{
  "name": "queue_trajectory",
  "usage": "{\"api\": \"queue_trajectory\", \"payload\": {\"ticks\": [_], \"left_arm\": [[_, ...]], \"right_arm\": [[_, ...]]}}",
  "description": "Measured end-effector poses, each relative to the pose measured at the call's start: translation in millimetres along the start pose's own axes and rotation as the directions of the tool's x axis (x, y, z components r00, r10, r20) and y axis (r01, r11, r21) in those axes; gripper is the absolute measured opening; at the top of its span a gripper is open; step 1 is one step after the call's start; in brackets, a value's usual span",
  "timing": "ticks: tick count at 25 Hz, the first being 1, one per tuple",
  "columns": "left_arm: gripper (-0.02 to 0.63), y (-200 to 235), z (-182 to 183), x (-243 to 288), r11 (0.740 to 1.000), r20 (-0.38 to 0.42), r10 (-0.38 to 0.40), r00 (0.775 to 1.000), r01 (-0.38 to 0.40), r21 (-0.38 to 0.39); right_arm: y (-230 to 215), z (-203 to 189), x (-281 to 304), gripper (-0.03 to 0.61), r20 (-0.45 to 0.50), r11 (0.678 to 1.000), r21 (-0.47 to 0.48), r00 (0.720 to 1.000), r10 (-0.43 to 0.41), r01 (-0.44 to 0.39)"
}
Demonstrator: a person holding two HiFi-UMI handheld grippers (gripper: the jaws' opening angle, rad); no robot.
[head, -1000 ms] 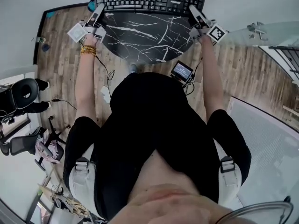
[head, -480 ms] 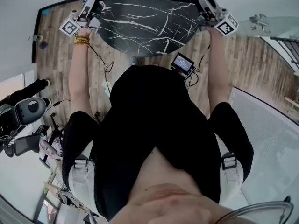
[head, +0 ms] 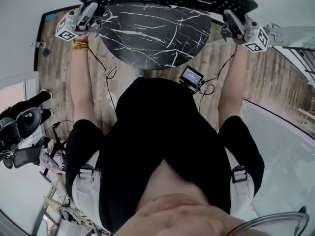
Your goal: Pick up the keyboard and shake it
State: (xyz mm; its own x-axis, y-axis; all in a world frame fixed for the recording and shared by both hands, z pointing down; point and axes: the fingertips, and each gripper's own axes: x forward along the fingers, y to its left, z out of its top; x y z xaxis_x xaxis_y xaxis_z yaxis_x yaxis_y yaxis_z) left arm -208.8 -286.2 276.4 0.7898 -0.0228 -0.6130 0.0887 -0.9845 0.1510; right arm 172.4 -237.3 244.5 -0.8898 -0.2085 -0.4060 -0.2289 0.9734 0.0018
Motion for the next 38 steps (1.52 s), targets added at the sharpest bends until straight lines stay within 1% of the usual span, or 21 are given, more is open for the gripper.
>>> {"api": "queue_trajectory", "payload": {"ticks": [2,5,8,11,13,17,20,22,26,28,29,30,31,33,34,35,36,37,38], "left_arm": [[0.086,-13.0,10.1,5.1,0.997,-0.005,-0.063,0.998,0.063,0.037],[0.081,-29.4,26.3,14.4,0.984,-0.023,-0.143,0.989,0.145,0.108],[0.081,-49.4,36.5,15.8,0.957,-0.063,-0.218,0.974,0.226,0.184],[0.081,-68.6,37.3,16.3,0.934,-0.088,-0.274,0.958,0.287,0.214],[0.080,-72.4,30.1,12.0,0.932,-0.096,-0.281,0.955,0.295,0.209],[0.080,-70.3,8.6,-8.5,0.949,-0.060,-0.261,0.964,0.267,0.165],[0.080,-92.7,-10.7,-25.7,0.946,-0.036,-0.272,0.962,0.274,0.173],[0.081,-102.8,-17.7,-31.1,0.939,-0.031,-0.293,0.956,0.294,0.180],[0.092,-124.5,-18.9,-29.4,0.902,-0.035,-0.375,0.926,0.374,0.215],[0.092,-130.9,-13.8,-26.1,0.895,-0.038,-0.384,0.922,0.383,0.228],[0.092,-129.6,-10.3,-24.0,0.900,-0.036,-0.371,0.928,0.369,0.230],[0.091,-124.5,-6.1,-20.9,0.913,-0.030,-0.341,0.939,0.339,0.229],[0.086,-115.3,-1.5,-17.1,0.931,-0.019,-0.293,0.956,0.289,0.223],[0.077,-85.5,5.6,-12.8,0.972,0.016,-0.152,0.988,0.147,0.183],[0.077,-67.8,6.5,-12.9,0.987,0.032,-0.074,0.997,0.068,0.148],[0.074,-51.5,5.5,-13.6,0.994,0.042,-0.004,0.999,-0.001,0.109],[0.072,-39.1,3.4,-14.7,0.996,0.049,0.047,0.998,-0.051,0.075],[0.072,-32.3,1.9,-15.4,0.996,0.057,0.074,0.996,-0.077,0.052],[0.072,-31.5,1.9,-15.2,0.996,0.068,0.078,0.995,-0.081,0.043]], "right_arm": [[10.3,9.8,4.5,0.081,0.007,0.999,-0.023,0.999,0.045,-0.045],[21.1,23.4,13.9,0.081,0.019,0.993,-0.063,0.995,0.101,-0.100],[37.6,38.5,21.7,0.080,0.033,0.979,-0.124,0.986,0.165,-0.159],[53.6,39.1,18.7,0.080,0.033,0.971,-0.153,0.981,0.191,-0.184],[55.8,32.0,16.1,0.080,0.044,0.974,-0.130,0.980,0.192,-0.185],[58.4,8.9,9.3,0.080,0.065,0.982,-0.053,0.981,0.185,-0.182],[77.9,-7.3,1.3,0.080,0.048,0.978,-0.009,0.976,0.211,-0.211],[84.7,-11.6,0.0,0.080,0.043,0.972,0.001,0.971,0.237,-0.237],[104.1,5.5,10.5,0.081,0.066,0.956,-0.012,0.954,0.292,-0.292],[109.3,9.8,11.6,0.081,0.064,0.953,-0.027,0.951,0.303,-0.302],[107.0,10.5,11.8,0.081,0.067,0.956,-0.028,0.953,0.294,-0.293],[100.0,10.2,11.7,0.081,0.073,0.963,-0.022,0.960,0.270,-0.269],[87.8,8.2,10.3,0.081,0.084,0.973,-0.008,0.970,0.229,-0.230],[53.3,-1.9,6.1,0.080,0.103,0.992,0.051,0.989,0.110,-0.116],[36.0,-8.5,5.5,0.080,0.111,0.994,0.091,0.993,0.046,-0.056],[21.8,-15.1,5.1,0.081,0.118,0.991,0.130,0.993,-0.007,-0.008],[11.8,-20.8,4.6,0.083,0.128,0.987,0.161,0.991,-0.043,0.022],[6.2,-24.5,4.2,0.083,0.139,0.983,0.180,0.989,-0.060,0.034],[5.0,-25.6,4.5,0.083,0.150,0.982,0.187,0.987,-0.060,0.032]]}}
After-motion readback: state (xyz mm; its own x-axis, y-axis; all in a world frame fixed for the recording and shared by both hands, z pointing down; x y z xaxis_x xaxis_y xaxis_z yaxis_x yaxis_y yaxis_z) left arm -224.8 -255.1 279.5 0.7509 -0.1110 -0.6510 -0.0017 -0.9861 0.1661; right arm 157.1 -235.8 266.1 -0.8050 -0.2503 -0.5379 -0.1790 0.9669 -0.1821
